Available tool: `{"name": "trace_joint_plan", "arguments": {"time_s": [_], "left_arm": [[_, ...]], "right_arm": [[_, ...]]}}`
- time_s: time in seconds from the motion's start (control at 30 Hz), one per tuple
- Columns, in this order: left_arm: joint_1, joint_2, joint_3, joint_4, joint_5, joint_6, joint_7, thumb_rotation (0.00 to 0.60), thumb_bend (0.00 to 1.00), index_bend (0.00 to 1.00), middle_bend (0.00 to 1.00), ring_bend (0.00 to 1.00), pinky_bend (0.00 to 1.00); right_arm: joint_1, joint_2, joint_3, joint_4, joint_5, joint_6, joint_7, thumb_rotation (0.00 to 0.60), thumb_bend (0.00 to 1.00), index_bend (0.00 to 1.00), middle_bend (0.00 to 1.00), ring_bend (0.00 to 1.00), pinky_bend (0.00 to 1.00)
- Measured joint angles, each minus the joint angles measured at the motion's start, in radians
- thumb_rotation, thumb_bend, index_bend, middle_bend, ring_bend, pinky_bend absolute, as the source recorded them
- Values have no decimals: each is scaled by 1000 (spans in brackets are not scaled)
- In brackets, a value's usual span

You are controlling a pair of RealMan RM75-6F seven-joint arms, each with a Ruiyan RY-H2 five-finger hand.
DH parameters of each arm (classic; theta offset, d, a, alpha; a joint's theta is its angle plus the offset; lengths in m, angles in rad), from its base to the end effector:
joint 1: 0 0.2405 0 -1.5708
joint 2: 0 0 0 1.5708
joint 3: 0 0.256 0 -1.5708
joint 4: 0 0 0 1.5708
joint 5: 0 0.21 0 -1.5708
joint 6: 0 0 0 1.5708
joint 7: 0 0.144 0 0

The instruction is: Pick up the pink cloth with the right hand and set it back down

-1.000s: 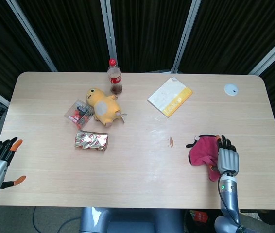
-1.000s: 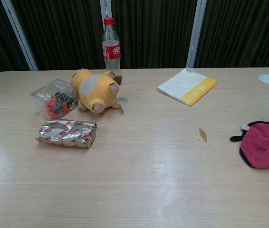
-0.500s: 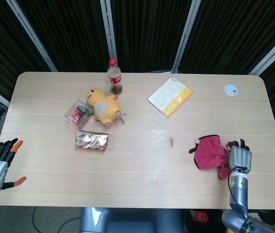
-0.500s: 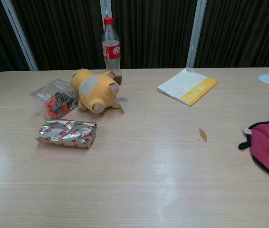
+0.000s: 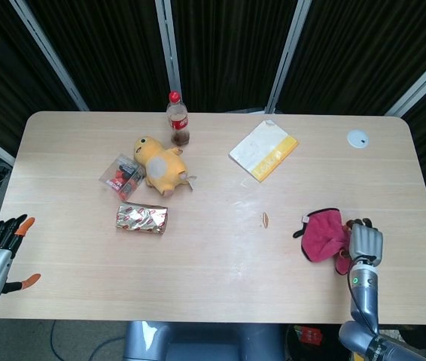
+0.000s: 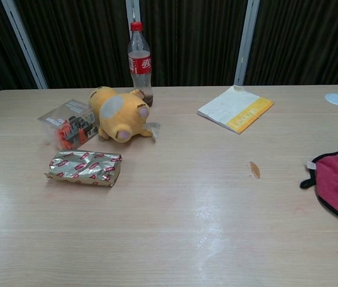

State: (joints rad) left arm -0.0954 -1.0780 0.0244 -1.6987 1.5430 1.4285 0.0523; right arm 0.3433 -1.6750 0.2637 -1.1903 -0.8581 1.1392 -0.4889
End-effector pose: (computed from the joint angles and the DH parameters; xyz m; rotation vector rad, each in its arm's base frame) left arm -0.2986 0.1661 0.1448 -1.5072 -0.9686 -0.8466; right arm -0.3385 -0.2831 0.0104 1.2087 -1.1204 0.4709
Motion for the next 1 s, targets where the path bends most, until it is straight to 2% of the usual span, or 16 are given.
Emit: {"name": "trace_joint_plan", "arguments": {"time_s": [0.1, 0.23, 0.4, 0.53, 0.8, 1.0], "left_arm": [[0, 0, -1, -2, -4, -2, -7, 600, 0, 25, 0, 0, 0], [-1, 2, -2, -6, -12, -7, -13, 600, 0, 27, 0, 0, 0], [0, 3, -1, -11, -13, -9, -14, 600, 0, 36, 0, 0, 0], [0, 6, -3, -16, -20, -11, -18, 600, 0, 39, 0, 0, 0], [-3, 2, -3, 12, 9, 2, -18, 600, 0, 40, 0, 0, 0], [-4, 3, -1, 18, 12, 2, -31, 600, 0, 40, 0, 0, 0]], "right_arm": [[2, -4, -6, 7, -15, 2, 8, 600, 366, 608, 530, 415, 632], [0, -9, -20, 5, -61, 11, 51, 600, 388, 679, 592, 481, 699], [3, -23, -27, -13, -94, 24, 80, 600, 394, 695, 599, 488, 716], [16, -59, -5, -18, -73, 24, 85, 600, 397, 696, 599, 488, 716], [75, -139, 27, 39, -52, 12, 55, 600, 403, 696, 600, 488, 716], [114, -196, 32, 70, -55, 3, 31, 600, 406, 698, 599, 488, 716]]}}
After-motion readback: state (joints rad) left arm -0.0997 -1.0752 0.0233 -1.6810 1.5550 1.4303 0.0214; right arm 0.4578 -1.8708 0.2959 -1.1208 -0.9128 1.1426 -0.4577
